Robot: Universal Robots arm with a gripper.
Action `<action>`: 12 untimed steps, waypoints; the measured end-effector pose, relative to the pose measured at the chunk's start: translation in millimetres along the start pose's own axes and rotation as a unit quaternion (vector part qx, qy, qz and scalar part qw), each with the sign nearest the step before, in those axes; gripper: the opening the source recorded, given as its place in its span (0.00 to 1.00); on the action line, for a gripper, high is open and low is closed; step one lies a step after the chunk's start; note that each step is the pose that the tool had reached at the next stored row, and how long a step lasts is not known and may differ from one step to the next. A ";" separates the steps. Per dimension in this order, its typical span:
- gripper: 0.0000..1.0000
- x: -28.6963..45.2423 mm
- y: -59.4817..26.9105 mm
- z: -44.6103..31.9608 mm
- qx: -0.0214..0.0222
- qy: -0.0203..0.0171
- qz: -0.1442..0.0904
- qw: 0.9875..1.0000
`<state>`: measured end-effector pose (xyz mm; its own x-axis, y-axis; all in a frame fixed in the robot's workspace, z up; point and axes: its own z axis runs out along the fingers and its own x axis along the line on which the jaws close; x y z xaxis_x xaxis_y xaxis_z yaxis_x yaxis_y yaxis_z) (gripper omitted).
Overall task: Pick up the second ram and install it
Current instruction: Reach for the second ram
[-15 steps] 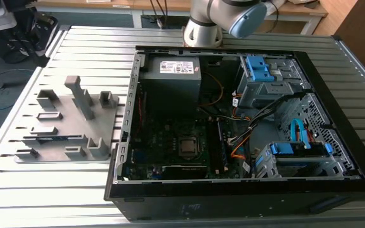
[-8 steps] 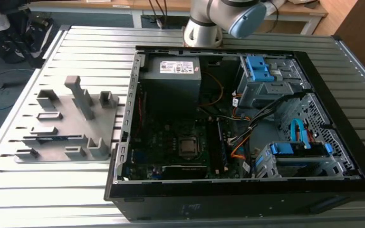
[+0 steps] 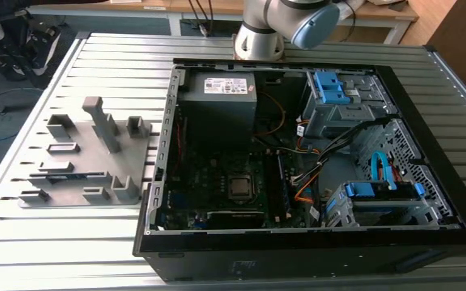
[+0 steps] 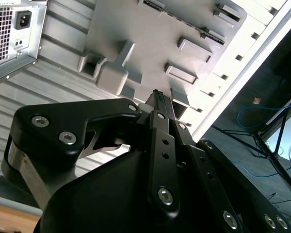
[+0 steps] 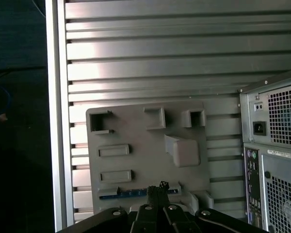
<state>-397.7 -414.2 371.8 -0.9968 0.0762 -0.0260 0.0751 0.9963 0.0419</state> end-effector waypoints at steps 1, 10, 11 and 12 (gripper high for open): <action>0.10 1.1 -0.1 0.4 0.000 0.000 0.000 1.000; 0.10 7.6 -1.0 7.9 0.002 0.000 0.000 1.000; 0.10 8.0 -1.1 9.0 0.003 0.000 0.000 1.000; 0.10 8.3 -1.2 10.0 0.003 0.000 0.000 1.000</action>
<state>-405.8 -414.3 361.5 -0.9968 0.0759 -0.0265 0.0750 0.9965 0.0361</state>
